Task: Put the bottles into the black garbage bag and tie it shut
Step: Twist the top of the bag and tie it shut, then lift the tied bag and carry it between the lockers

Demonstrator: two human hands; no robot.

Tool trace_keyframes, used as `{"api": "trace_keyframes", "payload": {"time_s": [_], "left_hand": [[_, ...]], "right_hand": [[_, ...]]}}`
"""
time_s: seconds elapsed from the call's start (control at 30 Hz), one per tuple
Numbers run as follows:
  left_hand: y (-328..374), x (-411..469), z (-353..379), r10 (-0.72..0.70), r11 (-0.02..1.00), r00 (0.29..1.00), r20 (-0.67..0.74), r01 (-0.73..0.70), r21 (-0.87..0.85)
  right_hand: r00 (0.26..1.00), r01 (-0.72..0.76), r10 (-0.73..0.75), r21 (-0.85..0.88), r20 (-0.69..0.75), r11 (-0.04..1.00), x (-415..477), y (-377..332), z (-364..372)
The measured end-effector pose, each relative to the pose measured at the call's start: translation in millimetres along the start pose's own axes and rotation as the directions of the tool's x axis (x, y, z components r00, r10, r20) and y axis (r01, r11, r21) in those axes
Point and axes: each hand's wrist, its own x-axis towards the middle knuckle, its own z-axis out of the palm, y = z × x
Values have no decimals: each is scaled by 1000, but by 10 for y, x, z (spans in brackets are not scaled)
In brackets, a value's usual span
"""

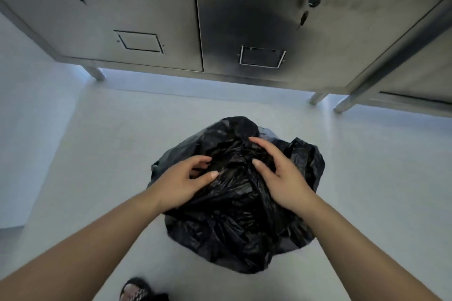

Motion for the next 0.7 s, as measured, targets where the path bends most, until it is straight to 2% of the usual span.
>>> {"api": "trace_keyframes", "payload": {"time_s": [0.37, 0.5, 0.7], "left_hand": [[1693, -1862, -670, -46, 998, 999, -30, 45, -37], [2316, -2372, -918, 29, 999, 999, -17, -29, 25], [3118, -2896, -1347, 193, 975, 981, 18, -193, 108]], "right_hand": [[991, -82, 99, 180, -89, 980, -1283, -2161, -657], [984, -72, 102, 195, -147, 978, -1673, -2912, -935], [947, -87, 103, 68, -303, 994, -2232, -3756, -1175]]}}
